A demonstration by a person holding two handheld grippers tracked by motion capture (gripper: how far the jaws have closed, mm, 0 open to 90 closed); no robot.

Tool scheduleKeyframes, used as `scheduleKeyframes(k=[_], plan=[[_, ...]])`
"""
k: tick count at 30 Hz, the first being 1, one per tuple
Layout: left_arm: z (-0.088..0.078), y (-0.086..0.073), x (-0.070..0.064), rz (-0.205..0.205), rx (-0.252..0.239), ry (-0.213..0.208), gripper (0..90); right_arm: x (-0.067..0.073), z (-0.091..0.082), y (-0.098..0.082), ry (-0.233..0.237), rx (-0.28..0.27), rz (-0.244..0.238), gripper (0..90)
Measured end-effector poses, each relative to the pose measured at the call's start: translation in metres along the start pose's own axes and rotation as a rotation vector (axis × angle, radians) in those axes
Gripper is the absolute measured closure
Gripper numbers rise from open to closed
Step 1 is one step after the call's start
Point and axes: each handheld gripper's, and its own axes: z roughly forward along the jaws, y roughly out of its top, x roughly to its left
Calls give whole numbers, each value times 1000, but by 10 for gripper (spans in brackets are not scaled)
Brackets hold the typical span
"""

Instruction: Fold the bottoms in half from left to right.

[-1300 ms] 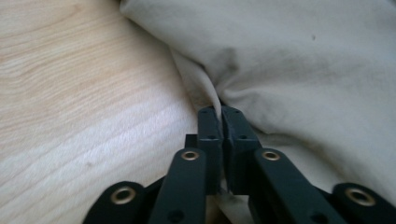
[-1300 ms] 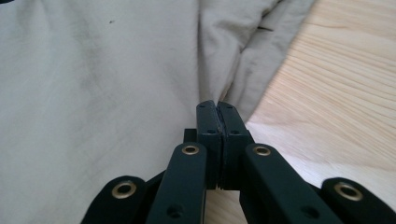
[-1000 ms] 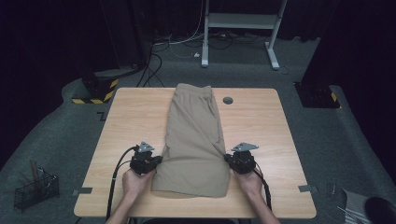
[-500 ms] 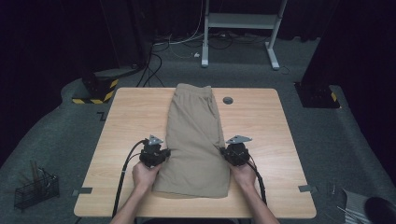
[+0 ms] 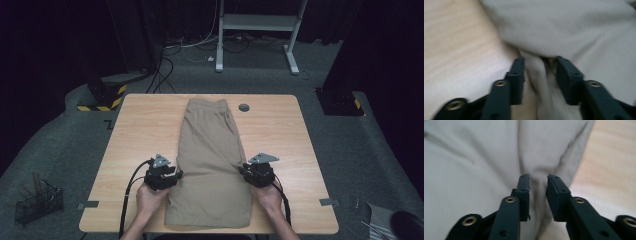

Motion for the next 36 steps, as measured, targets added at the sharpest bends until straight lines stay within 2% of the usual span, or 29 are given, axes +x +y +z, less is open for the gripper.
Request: scheduleKeyframes(k=[4,7,8,11,13,16,20,22,24,28,30,31,33,36], plan=[[17,12,3,-22,2,14,493,-4,16,16,-25,-4,38,608],[27,14,5,-39,14,8,559,-10,31,21,-25,26,69,606],[29,14,7,-31,20,4,606,-13,36,22,-23,35,75,622],[29,14,8,-21,29,-8,742,-16,44,20,-20,57,80,786],[28,13,8,-17,34,-20,816,-17,43,19,-25,53,64,871],[24,11,8,5,48,-30,856,-19,37,20,-49,41,60,887],[13,-2,0,29,46,-78,865,-21,26,18,-54,36,47,884],[8,-7,-4,38,47,-76,863,-18,25,15,-50,58,23,871],[4,-8,-4,37,44,-66,836,-16,25,12,-40,73,18,806],[3,2,1,6,6,-21,602,-17,22,13,-38,50,37,671],[8,10,3,-19,-22,-8,528,-17,21,18,-38,30,49,622],[11,12,5,-17,-26,0,512,-16,22,20,-41,19,49,614],[20,17,8,-45,-33,-13,497,-15,26,24,-44,16,44,629],[30,20,11,-77,-46,-15,525,-18,37,26,-40,60,62,734]])
